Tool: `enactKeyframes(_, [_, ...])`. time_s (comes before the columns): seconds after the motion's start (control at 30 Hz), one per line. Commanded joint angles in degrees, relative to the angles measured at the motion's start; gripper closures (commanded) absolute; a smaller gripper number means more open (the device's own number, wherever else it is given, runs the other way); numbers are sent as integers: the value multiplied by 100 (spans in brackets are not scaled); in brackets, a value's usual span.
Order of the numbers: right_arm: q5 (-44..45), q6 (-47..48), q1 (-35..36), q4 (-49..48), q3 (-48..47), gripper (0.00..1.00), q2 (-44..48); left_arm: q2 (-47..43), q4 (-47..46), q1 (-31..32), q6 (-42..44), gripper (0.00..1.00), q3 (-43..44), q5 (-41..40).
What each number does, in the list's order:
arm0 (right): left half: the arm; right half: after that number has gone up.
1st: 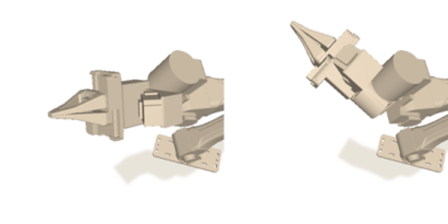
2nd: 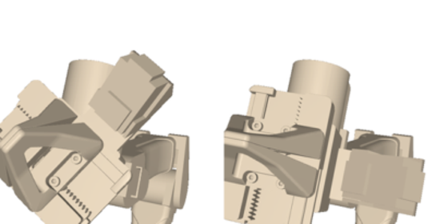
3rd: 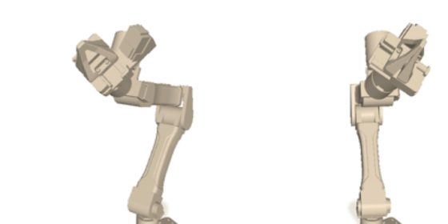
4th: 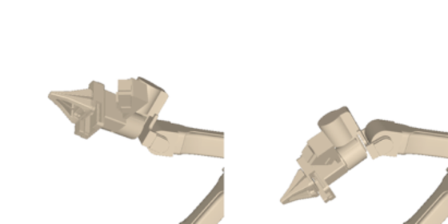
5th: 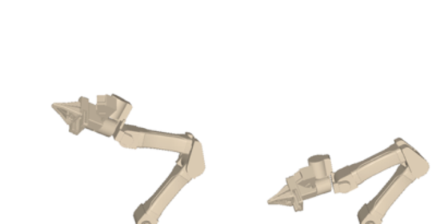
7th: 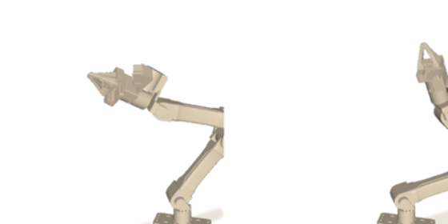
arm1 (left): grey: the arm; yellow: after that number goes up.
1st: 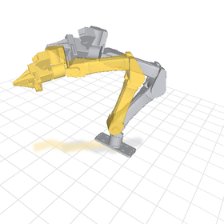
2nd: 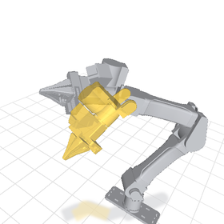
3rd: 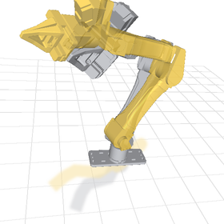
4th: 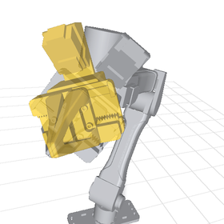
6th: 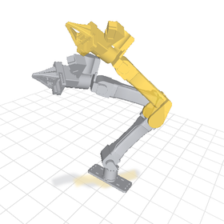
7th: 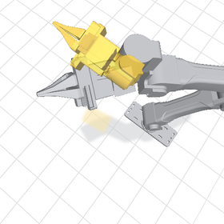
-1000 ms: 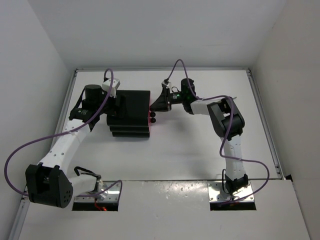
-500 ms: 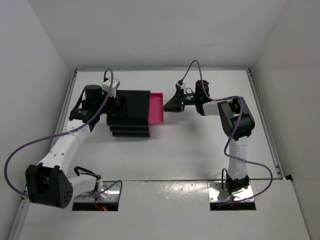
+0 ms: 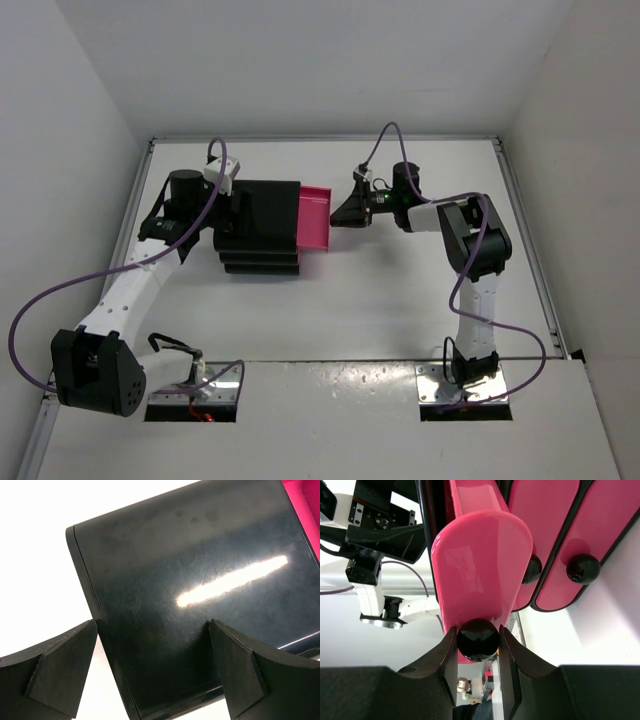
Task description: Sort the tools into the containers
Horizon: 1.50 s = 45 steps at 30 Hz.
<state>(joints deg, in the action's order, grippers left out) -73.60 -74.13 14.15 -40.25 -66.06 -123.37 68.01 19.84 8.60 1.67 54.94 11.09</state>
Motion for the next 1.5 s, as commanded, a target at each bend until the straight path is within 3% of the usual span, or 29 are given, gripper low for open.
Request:
enactKeyframes(0.0, [145, 478, -88, 342, 138, 82, 120, 248, 926, 72, 70, 1, -352, 297])
enactKeyframes(0.1, [145, 478, -88, 342, 138, 85, 68, 248, 926, 72, 70, 1, -352, 297])
enactKeyframes(0.23, [145, 583, -88, 404, 138, 77, 15, 248, 926, 72, 70, 1, -352, 297])
enactKeyframes(0.27, [145, 584, -88, 404, 138, 66, 15, 248, 926, 72, 70, 1, -352, 297])
enactKeyframes(0.4, [145, 584, -88, 457, 14, 45, -91, 248, 926, 72, 70, 1, -352, 297])
enactKeyframes(0.43, [145, 584, -88, 457, -38, 35, -91, 248, 926, 72, 70, 1, -352, 297])
enactKeyframes(0.57, [258, 653, -88, 605, -38, 25, -30, 248, 926, 72, 70, 1, -352, 297])
enactKeyframes(0.8, [172, 2189, -614, 2326, 14, 24, 629, 195, 873, 72, 70, 1, -405, 297])
enactKeyframes(1.17, [-392, 2192, -905, 2223, 67, 27, 911, 195, 873, 72, 70, 1, -405, 350])
enactKeyframes(1.23, [-51, 2410, -1124, 2415, 67, 31, 1077, 195, 873, 72, 70, 1, -405, 298])
enactKeyframes(1.33, [1159, 3838, -1493, 4886, -563, 36, 1209, 134, 873, 72, 70, 1, -405, 236])
enactKeyframes(1.37, [1782, 4984, -1651, 5739, -1096, 38, 1210, 134, 873, 72, 70, 1, -405, 235])
enactKeyframes(1.4, [2893, 5265, -1653, 6487, -1224, 38, 1393, 82, 873, 72, 9, 1, -405, 183])
enactKeyframes(1.47, [3596, 5156, -1775, 6373, -1007, 38, 1718, 81, 873, 72, 9, 1, -405, 130])
